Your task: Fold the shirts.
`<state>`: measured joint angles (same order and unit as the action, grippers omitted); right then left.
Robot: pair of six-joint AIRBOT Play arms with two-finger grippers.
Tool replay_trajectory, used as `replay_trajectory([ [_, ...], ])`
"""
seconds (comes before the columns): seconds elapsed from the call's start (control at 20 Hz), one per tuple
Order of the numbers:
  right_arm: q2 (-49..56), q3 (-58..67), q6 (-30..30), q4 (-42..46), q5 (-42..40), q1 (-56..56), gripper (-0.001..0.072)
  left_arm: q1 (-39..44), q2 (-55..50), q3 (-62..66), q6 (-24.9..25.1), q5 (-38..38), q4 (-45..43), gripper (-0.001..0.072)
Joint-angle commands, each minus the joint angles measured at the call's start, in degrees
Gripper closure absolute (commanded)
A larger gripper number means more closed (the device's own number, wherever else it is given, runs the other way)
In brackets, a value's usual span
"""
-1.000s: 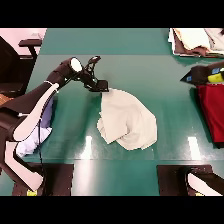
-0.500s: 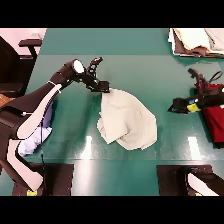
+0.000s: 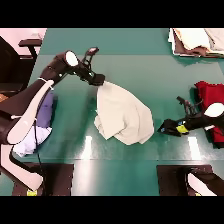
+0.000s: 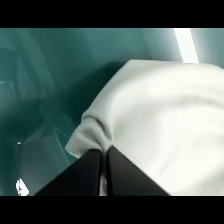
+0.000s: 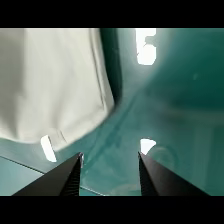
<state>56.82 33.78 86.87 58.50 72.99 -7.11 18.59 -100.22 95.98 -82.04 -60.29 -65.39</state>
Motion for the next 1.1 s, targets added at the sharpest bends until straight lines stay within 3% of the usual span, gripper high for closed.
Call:
replay_trajectory([
  [0.0, -0.09, -7.69, -0.24, -8.76, -8.04, -0.09, 0.0300, -1.03, 3.65, 1.14, 0.02, -1.57, -3.85, 0.0678],
  [0.15, -0.09, -10.05, -4.00, -16.94, -13.86, -0.37, 0.0302, -1.01, 4.11, 1.14, 0.00, -2.05, -3.37, 0.0678],
  [0.35, 1.70, -9.86, -3.85, -18.95, -21.40, -6.43, 0.0302, -1.01, 4.11, 1.14, -0.02, -2.54, -3.08, 0.0678],
  [0.5, 9.79, -6.45, -3.89, -19.47, -22.51, -11.28, 0.0307, -1.01, 4.11, 1.14, -0.02, -3.13, -3.10, 0.0677],
  [0.55, 12.41, -4.44, -4.33, -19.32, -22.47, -12.55, 0.0392, -1.01, 4.11, 1.14, -0.04, -3.39, -3.15, 0.0677],
  [0.65, 16.35, -0.26, -7.17, -19.04, -21.62, -14.21, 0.0632, -1.03, 4.35, 1.16, -0.04, -3.37, -3.32, 0.0678],
  [0.7, 17.42, 1.95, -7.19, -17.57, -20.70, -14.53, 0.0698, -1.03, 5.16, 1.16, -0.04, -3.39, -3.82, 0.0678],
  [0.85, 15.82, 10.99, -5.97, -8.70, -14.25, -12.33, 0.0699, -1.33, 11.56, 1.66, -0.04, -2.16, -6.45, 0.0678],
  [1.05, 5.18, 28.96, -5.46, -1.90, -2.78, -3.28, 0.0699, -2.34, 25.73, 6.10, 0.02, -2.38, -8.37, 0.0678],
])
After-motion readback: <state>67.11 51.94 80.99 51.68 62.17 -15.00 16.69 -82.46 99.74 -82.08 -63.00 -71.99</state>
